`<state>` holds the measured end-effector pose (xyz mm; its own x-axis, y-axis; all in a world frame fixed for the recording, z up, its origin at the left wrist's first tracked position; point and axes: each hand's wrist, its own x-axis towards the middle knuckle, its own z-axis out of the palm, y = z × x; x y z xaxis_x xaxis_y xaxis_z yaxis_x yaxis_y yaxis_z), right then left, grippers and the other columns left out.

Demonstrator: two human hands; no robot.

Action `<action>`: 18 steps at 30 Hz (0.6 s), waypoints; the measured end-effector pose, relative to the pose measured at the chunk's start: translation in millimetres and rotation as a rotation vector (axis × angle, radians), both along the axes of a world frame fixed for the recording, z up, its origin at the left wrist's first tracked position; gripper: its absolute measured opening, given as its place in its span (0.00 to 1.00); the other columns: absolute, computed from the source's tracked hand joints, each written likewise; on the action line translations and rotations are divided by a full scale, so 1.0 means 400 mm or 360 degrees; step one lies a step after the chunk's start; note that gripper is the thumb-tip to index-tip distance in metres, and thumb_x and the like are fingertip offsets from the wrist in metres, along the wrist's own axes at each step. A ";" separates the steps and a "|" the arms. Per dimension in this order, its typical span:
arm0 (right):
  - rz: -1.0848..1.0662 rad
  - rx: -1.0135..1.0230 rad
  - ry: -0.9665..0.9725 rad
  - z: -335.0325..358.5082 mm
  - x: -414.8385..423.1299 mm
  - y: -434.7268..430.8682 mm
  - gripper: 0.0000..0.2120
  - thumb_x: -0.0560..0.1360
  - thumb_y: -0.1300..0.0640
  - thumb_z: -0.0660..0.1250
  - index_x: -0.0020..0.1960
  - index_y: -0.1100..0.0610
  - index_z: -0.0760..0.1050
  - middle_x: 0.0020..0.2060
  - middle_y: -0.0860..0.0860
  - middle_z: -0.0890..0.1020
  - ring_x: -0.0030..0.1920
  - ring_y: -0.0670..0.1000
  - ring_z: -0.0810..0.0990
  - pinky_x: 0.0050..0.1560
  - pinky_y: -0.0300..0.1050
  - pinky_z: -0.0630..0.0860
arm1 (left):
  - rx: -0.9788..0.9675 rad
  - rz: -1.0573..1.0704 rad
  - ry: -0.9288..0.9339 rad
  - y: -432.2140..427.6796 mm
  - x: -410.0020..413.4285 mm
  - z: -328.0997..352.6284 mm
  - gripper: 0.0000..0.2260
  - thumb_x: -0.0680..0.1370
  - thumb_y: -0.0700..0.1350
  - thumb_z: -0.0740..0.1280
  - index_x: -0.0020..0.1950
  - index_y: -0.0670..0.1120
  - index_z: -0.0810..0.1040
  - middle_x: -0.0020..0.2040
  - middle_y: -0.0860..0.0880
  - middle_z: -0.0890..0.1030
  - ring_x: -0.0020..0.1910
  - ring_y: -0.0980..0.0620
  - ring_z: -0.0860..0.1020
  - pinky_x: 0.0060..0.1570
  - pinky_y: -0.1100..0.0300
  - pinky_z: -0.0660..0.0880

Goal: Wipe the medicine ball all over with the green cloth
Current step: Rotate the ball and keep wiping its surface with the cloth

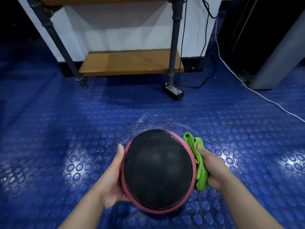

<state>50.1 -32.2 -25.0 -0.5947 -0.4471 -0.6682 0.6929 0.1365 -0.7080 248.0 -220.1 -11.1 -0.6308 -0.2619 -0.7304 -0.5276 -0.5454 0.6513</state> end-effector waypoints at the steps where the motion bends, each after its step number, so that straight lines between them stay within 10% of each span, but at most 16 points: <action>1: 0.0014 0.0000 0.0001 -0.003 0.012 -0.002 0.18 0.83 0.49 0.55 0.56 0.61 0.77 0.38 0.58 0.84 0.35 0.55 0.83 0.44 0.53 0.78 | 0.0082 -0.0012 -0.0038 0.001 -0.004 -0.004 0.42 0.62 0.82 0.53 0.68 0.61 0.74 0.61 0.50 0.82 0.58 0.43 0.82 0.52 0.36 0.77; 7: -0.0087 -0.0106 0.0025 -0.011 0.037 0.014 0.16 0.83 0.52 0.55 0.54 0.61 0.77 0.37 0.59 0.84 0.32 0.54 0.83 0.31 0.45 0.78 | 0.0049 0.0236 0.0152 0.024 0.001 -0.047 0.43 0.55 0.74 0.74 0.68 0.62 0.73 0.64 0.53 0.80 0.60 0.47 0.81 0.49 0.40 0.80; 18: -0.0483 -0.0115 0.0219 0.014 -0.020 0.034 0.17 0.81 0.50 0.59 0.57 0.61 0.78 0.51 0.63 0.83 0.50 0.61 0.80 0.58 0.64 0.74 | -0.0207 0.0272 0.0533 0.026 -0.128 -0.033 0.39 0.59 0.63 0.76 0.69 0.61 0.72 0.62 0.58 0.81 0.60 0.56 0.80 0.60 0.52 0.75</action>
<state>42.0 -18.5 -19.3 -0.7903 -0.2790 -0.5455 0.5915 -0.1152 -0.7980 196.9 -209.9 -24.2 -0.7677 -0.4606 -0.4455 -0.1833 -0.5084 0.8414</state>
